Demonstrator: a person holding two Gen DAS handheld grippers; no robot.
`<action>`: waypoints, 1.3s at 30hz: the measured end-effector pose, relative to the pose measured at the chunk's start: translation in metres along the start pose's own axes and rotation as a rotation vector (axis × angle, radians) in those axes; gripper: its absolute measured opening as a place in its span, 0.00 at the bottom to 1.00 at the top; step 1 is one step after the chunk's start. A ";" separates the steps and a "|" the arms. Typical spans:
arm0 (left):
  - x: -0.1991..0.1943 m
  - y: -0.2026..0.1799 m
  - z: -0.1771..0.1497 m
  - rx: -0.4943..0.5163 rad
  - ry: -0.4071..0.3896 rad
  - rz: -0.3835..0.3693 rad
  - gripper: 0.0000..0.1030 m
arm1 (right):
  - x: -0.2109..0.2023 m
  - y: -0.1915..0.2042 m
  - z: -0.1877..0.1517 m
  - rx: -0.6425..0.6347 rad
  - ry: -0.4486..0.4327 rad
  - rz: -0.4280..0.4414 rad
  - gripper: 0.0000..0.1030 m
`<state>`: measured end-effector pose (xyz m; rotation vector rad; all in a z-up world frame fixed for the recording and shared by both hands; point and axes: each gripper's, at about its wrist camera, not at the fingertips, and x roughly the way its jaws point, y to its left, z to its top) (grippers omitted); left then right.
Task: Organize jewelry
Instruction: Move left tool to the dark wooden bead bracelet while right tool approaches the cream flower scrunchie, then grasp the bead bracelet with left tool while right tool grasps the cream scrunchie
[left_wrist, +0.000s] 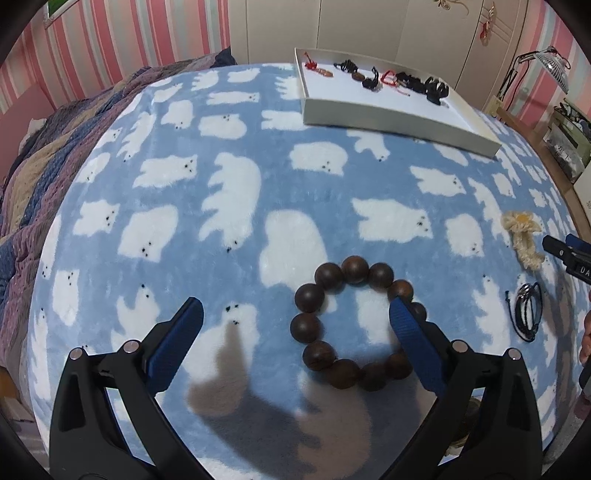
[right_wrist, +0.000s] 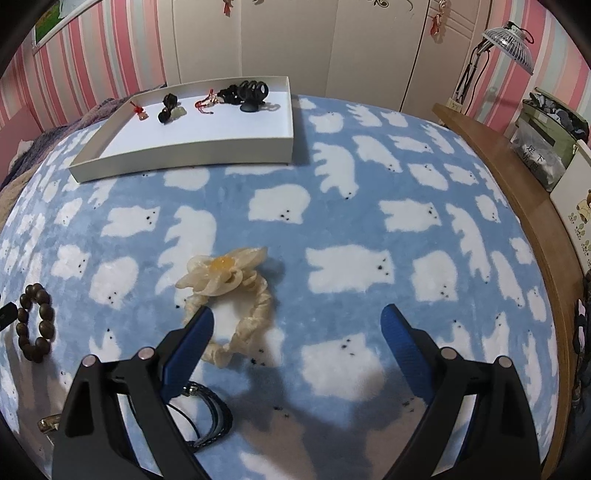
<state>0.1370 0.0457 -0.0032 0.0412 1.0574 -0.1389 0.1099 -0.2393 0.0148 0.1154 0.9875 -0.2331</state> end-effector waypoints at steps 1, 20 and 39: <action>0.002 0.000 0.000 0.001 0.004 0.001 0.93 | 0.001 0.001 0.000 -0.003 0.001 -0.002 0.89; 0.030 -0.007 0.008 0.012 0.082 0.004 0.47 | 0.033 0.011 0.004 -0.050 0.066 -0.024 0.74; 0.035 -0.010 0.020 0.012 0.068 0.001 0.27 | 0.042 0.026 0.009 -0.067 0.087 0.068 0.28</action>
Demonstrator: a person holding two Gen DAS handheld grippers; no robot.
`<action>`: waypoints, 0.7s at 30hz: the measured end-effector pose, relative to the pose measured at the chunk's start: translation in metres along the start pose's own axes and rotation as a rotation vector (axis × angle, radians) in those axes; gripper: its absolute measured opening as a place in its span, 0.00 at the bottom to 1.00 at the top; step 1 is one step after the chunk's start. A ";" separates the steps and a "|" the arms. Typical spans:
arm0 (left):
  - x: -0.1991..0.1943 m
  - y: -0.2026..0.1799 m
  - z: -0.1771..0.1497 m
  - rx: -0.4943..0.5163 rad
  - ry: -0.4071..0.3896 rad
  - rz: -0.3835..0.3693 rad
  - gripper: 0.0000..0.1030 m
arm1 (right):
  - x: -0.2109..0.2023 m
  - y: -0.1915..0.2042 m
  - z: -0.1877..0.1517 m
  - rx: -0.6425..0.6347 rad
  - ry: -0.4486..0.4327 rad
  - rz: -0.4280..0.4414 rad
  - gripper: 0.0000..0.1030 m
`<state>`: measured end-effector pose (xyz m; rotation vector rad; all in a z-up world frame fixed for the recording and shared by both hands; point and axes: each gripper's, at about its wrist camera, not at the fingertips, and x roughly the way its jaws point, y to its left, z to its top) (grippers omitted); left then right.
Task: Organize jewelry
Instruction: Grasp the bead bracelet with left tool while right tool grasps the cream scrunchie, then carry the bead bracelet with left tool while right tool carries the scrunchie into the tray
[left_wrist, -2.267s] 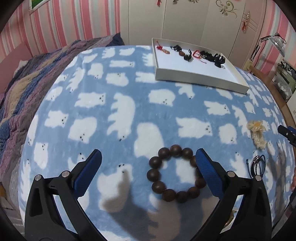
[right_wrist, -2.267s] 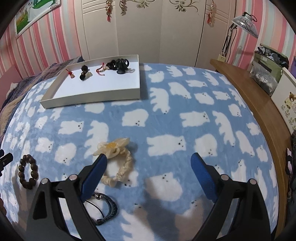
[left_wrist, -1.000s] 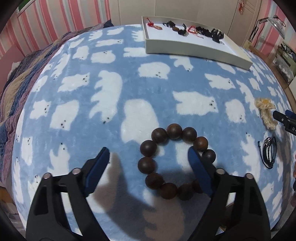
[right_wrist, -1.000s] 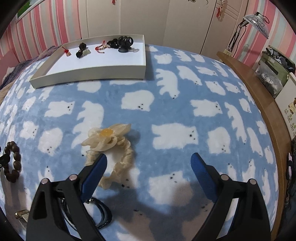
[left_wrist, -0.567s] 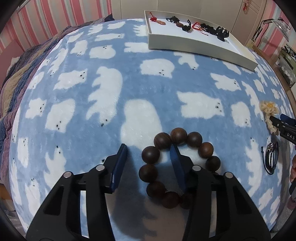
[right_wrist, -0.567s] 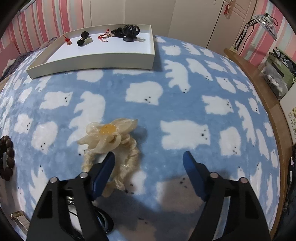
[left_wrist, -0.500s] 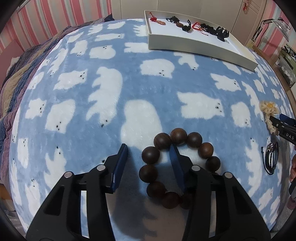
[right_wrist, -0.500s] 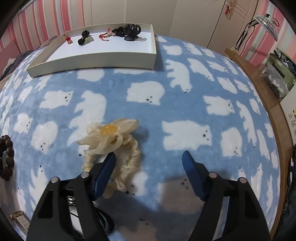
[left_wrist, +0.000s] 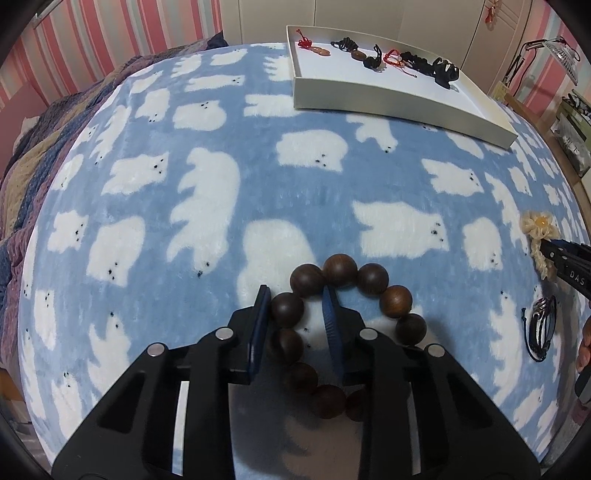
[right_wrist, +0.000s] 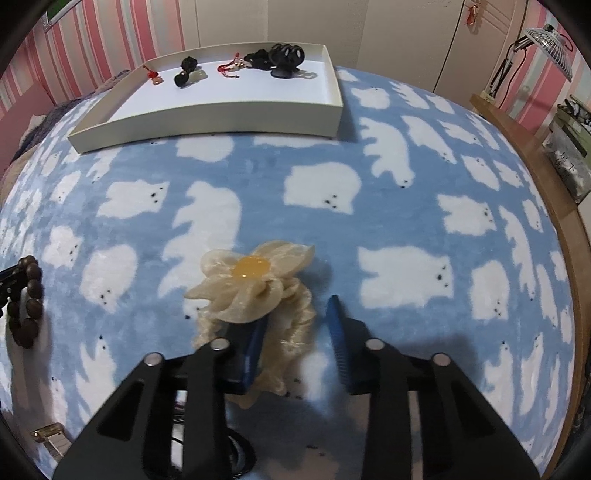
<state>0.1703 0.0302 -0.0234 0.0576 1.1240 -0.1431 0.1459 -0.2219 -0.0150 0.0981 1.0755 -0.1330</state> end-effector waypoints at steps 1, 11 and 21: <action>0.000 0.000 0.000 0.000 0.000 0.000 0.27 | 0.000 0.001 -0.001 -0.001 -0.001 0.006 0.24; -0.009 0.000 0.001 -0.008 -0.026 -0.018 0.27 | -0.008 0.005 0.000 -0.016 -0.034 0.031 0.08; -0.038 -0.021 0.015 0.045 -0.111 -0.017 0.26 | -0.029 0.009 0.005 -0.041 -0.107 0.032 0.08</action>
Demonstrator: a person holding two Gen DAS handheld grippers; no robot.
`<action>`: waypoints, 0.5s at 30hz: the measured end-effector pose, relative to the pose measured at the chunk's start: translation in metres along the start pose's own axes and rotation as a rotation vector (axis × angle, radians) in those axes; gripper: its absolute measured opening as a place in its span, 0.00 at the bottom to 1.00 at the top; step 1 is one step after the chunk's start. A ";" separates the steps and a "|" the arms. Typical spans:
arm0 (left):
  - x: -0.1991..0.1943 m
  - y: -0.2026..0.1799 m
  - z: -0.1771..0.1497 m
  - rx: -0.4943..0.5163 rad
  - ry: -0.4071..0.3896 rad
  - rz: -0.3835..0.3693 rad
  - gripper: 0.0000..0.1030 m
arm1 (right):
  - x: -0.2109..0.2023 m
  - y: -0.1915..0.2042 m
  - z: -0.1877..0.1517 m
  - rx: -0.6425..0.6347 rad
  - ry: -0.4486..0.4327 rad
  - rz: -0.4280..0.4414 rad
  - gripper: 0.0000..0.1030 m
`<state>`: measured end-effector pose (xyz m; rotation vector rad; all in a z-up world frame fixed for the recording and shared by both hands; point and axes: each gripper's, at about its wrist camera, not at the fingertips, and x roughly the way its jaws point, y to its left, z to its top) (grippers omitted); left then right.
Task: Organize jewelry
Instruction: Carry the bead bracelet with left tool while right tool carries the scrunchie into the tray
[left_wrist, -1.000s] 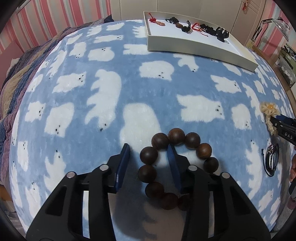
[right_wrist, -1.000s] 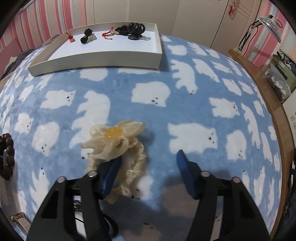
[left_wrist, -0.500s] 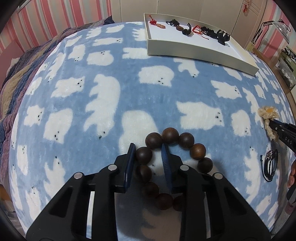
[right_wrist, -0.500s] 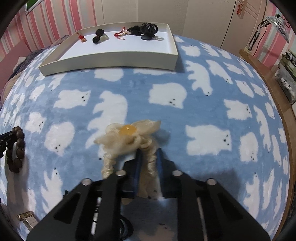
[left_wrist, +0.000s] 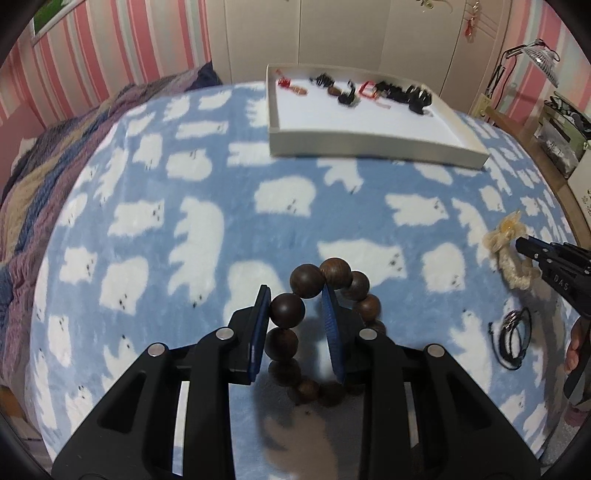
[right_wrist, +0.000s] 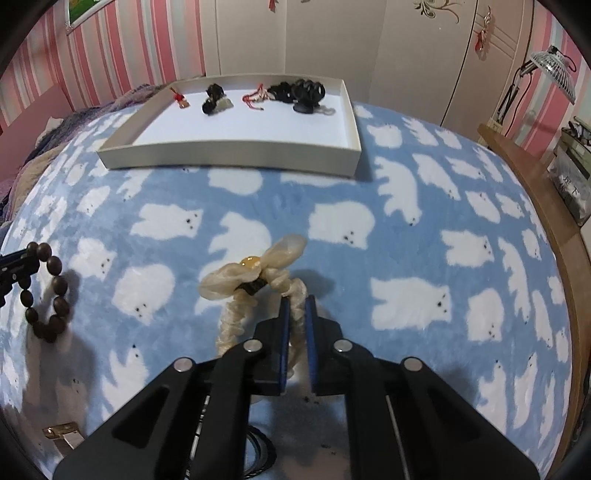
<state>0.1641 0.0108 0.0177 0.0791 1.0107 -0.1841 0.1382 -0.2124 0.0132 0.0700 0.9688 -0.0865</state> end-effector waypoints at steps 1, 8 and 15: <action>-0.003 -0.002 0.004 0.005 -0.011 0.001 0.27 | -0.002 0.000 0.002 -0.001 -0.007 0.001 0.08; -0.020 -0.021 0.031 0.055 -0.092 0.019 0.26 | -0.009 -0.003 0.025 -0.002 -0.061 0.001 0.08; -0.027 -0.035 0.087 0.079 -0.161 0.014 0.25 | -0.013 -0.002 0.068 -0.006 -0.125 0.021 0.08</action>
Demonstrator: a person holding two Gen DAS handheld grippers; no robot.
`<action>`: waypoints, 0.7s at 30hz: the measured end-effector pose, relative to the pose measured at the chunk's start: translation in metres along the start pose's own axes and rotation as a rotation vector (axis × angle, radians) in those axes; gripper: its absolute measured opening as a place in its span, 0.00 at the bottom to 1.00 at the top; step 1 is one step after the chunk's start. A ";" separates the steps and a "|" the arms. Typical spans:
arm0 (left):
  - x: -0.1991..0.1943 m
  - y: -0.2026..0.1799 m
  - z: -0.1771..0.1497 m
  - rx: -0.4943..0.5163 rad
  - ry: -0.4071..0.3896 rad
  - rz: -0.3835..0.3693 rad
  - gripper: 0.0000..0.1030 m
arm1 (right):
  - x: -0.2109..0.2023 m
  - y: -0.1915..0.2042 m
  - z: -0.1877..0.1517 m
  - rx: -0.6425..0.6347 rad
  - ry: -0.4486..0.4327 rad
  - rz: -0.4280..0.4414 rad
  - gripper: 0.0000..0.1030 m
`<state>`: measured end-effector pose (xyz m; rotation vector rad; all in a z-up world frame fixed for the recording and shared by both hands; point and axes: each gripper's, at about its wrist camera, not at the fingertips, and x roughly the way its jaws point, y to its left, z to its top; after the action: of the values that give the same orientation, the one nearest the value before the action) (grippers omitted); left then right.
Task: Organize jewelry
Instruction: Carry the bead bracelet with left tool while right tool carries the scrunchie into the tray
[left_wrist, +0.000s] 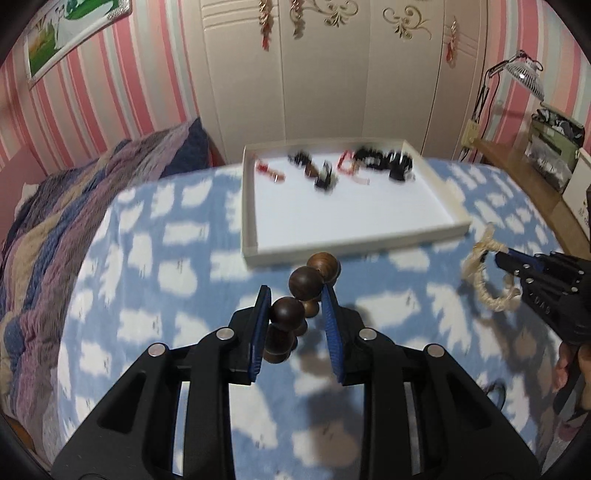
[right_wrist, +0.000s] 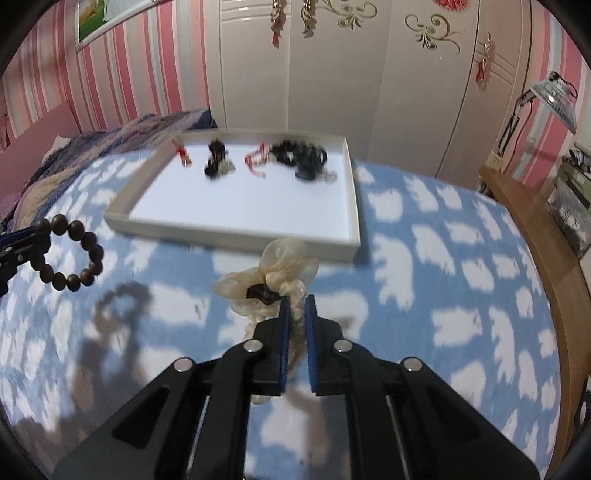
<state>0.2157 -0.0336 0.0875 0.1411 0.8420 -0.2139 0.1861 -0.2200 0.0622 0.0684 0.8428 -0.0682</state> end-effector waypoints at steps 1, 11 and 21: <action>0.002 -0.001 0.010 -0.001 -0.002 -0.009 0.23 | 0.002 0.000 0.009 0.002 -0.006 0.008 0.08; 0.066 -0.007 0.094 -0.001 0.022 -0.019 0.17 | 0.054 0.013 0.093 0.000 -0.012 0.033 0.08; 0.162 0.019 0.143 -0.044 0.121 -0.022 0.17 | 0.133 0.017 0.138 0.039 0.057 0.043 0.07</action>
<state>0.4280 -0.0662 0.0608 0.1043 0.9682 -0.2095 0.3787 -0.2197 0.0548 0.1254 0.8969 -0.0421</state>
